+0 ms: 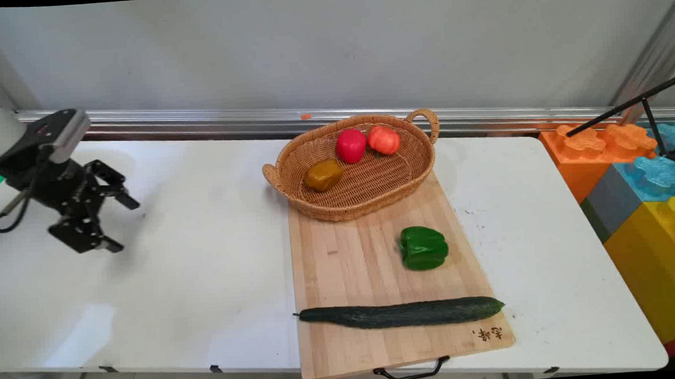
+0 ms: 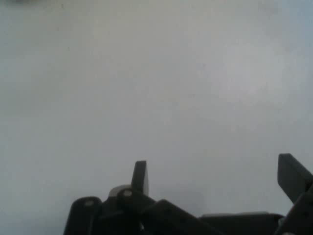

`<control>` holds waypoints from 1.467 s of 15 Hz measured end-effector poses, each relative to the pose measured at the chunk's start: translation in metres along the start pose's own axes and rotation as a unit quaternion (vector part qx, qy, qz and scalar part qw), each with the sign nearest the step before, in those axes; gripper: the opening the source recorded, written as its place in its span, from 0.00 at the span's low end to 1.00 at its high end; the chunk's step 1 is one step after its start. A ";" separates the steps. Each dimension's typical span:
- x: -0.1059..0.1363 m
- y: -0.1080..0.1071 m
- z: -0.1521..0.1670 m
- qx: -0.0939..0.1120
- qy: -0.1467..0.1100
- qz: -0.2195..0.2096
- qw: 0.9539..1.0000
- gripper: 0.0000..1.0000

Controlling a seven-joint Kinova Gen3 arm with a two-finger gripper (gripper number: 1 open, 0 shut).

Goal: Pick up the potato from the vegetable basket

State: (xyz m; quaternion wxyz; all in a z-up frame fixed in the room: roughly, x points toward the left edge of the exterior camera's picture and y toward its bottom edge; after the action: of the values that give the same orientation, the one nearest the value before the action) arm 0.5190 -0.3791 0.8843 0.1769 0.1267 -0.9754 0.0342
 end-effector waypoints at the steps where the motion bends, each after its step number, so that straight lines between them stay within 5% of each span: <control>1: 0.006 0.000 0.003 0.005 0.008 -0.005 1.000 1.00; 8: 0.106 0.000 0.019 0.067 0.071 -0.047 0.994 1.00; 14: 0.218 -0.005 0.022 0.128 0.084 -0.083 0.985 1.00; 19: 0.260 -0.017 0.044 0.152 0.075 -0.130 0.977 1.00; 22: 0.271 -0.032 0.073 0.167 0.061 -0.176 0.968 1.00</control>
State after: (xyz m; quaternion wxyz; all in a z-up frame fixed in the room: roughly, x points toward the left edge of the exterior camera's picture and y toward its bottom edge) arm 0.2576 -0.4814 0.9121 0.2157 0.3217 -0.9055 0.1731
